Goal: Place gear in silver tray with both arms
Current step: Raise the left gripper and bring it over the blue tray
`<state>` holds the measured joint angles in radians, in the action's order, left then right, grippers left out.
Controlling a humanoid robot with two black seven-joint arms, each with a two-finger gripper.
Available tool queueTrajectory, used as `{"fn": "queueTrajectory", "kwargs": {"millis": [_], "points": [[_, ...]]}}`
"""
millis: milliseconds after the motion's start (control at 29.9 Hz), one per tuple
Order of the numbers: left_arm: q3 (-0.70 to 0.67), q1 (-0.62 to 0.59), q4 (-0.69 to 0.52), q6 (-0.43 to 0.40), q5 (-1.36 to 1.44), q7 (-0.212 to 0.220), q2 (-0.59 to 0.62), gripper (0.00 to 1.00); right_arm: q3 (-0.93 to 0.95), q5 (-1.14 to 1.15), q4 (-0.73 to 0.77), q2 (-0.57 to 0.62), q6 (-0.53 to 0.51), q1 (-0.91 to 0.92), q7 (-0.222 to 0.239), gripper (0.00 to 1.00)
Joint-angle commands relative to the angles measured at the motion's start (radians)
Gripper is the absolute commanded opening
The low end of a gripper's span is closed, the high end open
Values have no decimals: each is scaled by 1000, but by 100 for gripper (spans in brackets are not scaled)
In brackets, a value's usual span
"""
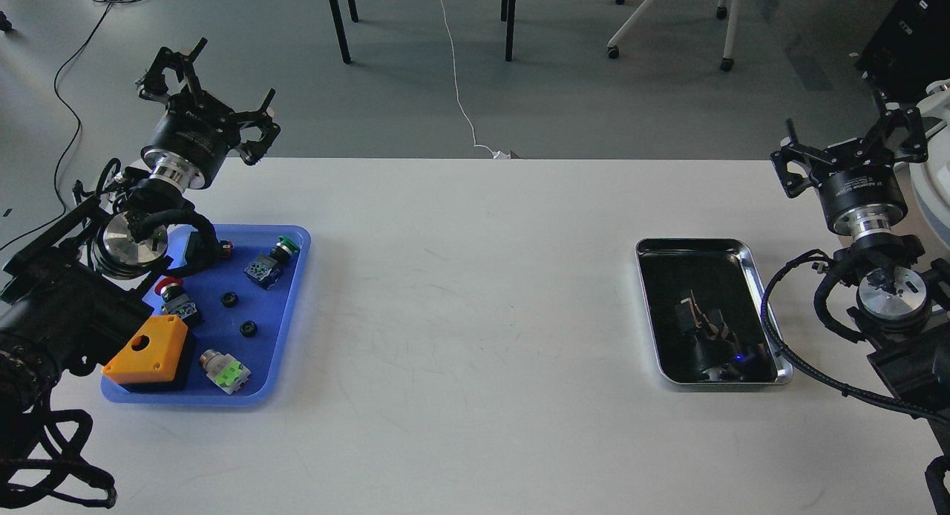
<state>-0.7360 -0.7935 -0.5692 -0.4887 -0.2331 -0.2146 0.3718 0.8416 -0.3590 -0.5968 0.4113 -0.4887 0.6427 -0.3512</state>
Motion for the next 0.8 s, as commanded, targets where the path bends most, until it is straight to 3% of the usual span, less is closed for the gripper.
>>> {"fn": "queueTrajectory", "kwargs": {"millis": [0,334,568,769], "points": [[0,0,0,2,0,-9,1,98,-3,0,0,1,0,0,0,99],[0,-6,-26,51,1,8,33,98,-1,0,-1,1,0,0,0,99],[42,-1,-158,51,18,3,159,98,-2,0,-29,0,0,0,1,99],[90,0,-288,48,205,-6,289,98,-3,0,-31,1,0,5,1,99]]}}
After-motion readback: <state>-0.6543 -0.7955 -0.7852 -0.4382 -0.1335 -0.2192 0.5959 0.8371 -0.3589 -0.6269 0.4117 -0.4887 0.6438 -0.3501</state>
